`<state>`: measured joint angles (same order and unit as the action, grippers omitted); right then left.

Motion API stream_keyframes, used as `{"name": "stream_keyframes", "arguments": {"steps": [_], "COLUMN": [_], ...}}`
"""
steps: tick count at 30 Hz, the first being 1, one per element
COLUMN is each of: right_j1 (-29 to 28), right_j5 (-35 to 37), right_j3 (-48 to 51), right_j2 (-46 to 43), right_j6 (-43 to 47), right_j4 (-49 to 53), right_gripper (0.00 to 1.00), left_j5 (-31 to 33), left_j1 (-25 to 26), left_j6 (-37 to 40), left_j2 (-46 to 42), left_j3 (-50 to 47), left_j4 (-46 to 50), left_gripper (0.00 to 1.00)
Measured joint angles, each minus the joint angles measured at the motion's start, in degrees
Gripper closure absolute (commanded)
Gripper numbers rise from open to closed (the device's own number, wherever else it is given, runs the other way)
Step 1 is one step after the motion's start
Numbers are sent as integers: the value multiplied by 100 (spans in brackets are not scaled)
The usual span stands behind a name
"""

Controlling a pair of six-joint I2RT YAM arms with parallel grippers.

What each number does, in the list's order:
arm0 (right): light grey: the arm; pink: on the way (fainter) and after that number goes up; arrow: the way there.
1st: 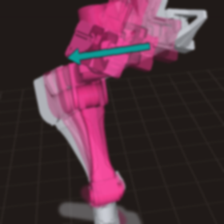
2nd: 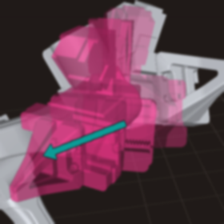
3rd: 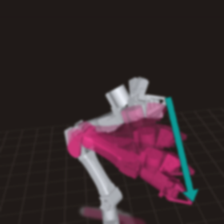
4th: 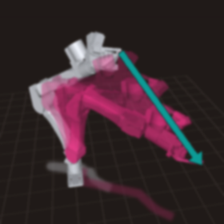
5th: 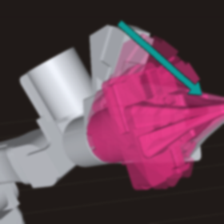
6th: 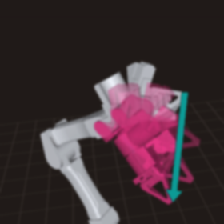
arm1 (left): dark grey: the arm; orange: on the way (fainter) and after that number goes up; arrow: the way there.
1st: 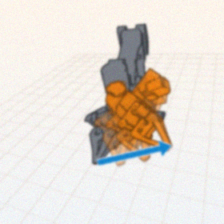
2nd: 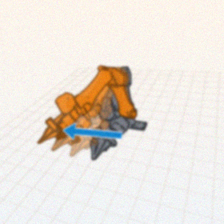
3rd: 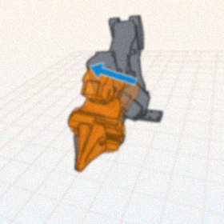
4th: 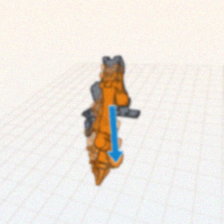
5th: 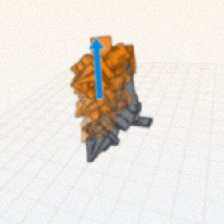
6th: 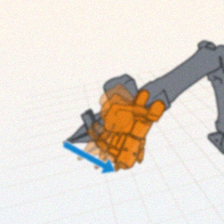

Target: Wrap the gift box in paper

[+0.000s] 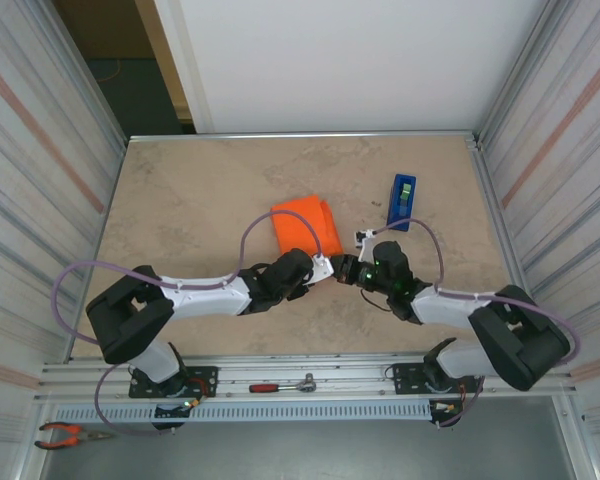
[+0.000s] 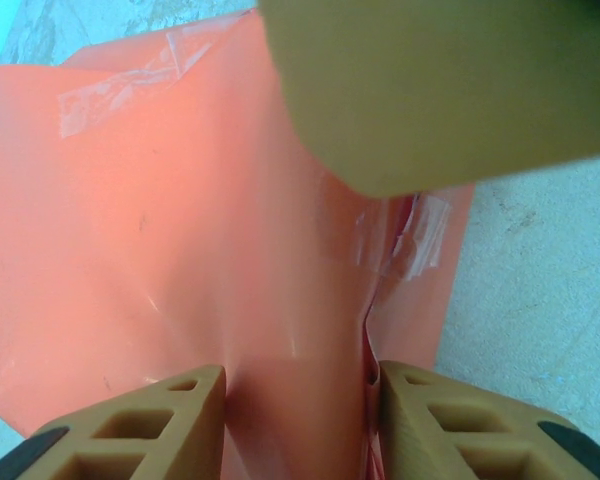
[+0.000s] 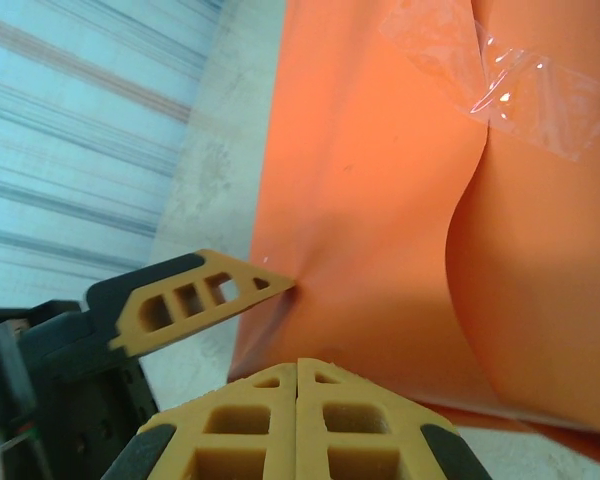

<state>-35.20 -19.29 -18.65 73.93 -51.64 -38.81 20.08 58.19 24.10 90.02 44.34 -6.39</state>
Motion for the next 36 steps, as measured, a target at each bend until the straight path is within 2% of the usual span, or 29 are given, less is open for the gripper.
{"name": "stream_keyframes", "arguments": {"steps": [7, 15, 19, 26, 31, 36], "right_j1": [-50, -470, -542, -605, -605, -603], "right_j5": [72, 422, 544, 601, 614, 592], "right_j3": [315, 337, 337, 94, -291, -522], "right_j2": [-761, -966, -638, 328, 831, 1010], "right_j6": [133, 234, 243, 264, 264, 264], "right_j4": [776, 1377, 1353, 1250, 975, 946], "right_gripper": [100, 100, 100, 100, 100, 100], "left_j5": [-730, -1178, -1360, -1871, -2288, -2682], "left_j1": [-232, -881, -1528, -2706, -3180, -3403], "left_j6": [-162, -605, -1314, -2828, -3606, -4177], "left_j2": [-588, -1128, -1141, -1097, -848, -284], "left_j3": [2, 188, 295, 431, 627, 927], "left_j4": [551, 640, 629, 719, 809, 1034], "left_gripper": [35, 26, 22, 20, 19, 16]}}
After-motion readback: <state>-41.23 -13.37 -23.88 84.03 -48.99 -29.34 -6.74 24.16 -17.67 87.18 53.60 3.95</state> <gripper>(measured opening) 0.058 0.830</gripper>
